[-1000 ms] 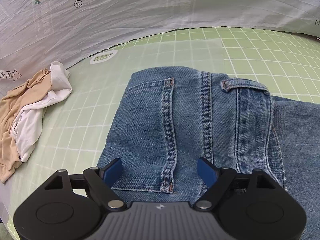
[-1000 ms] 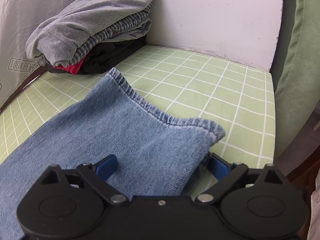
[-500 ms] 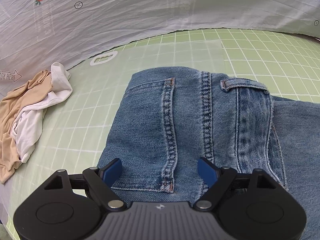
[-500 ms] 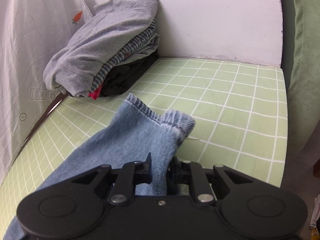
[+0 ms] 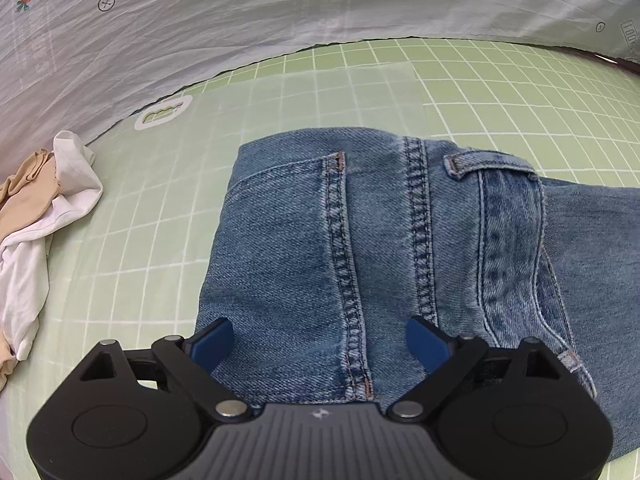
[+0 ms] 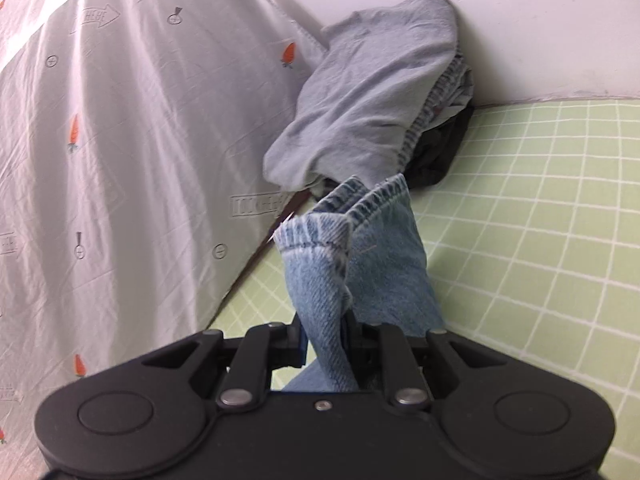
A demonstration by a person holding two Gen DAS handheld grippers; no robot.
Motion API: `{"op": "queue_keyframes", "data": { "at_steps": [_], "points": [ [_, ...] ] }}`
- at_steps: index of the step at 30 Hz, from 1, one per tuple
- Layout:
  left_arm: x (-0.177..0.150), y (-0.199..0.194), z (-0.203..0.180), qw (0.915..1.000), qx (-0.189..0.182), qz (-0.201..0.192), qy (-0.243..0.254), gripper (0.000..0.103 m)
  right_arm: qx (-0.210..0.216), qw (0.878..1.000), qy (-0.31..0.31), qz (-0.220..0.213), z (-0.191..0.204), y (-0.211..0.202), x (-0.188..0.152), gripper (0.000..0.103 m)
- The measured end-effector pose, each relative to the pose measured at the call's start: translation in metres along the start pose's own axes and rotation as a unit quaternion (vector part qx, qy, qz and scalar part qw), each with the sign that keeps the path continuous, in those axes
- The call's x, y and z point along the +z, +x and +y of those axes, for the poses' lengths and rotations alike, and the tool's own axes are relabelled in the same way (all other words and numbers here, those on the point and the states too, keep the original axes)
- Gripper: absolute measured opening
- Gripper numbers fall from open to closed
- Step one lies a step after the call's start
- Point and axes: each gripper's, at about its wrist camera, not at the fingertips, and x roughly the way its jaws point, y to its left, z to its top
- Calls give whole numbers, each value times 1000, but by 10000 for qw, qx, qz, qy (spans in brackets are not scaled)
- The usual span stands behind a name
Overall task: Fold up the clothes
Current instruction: 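Grasp the leg hems with the right gripper and fold them toward the waistband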
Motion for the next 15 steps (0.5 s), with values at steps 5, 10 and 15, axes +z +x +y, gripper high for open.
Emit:
{"op": "queue_keyframes", "data": {
  "at_steps": [5, 10, 15],
  "points": [
    [0, 1, 2, 9996, -138, -105, 233, 98, 679, 9964, 145, 480, 39, 9, -43, 16],
    [-1, 1, 6, 9983, -348, -245, 400, 98, 1317, 9800, 685, 1325, 58, 26, -98, 16],
    [2, 4, 9, 9963, -571, -274, 586, 100, 898, 9704, 316, 2217, 71, 40, -158, 16]
  ]
}}
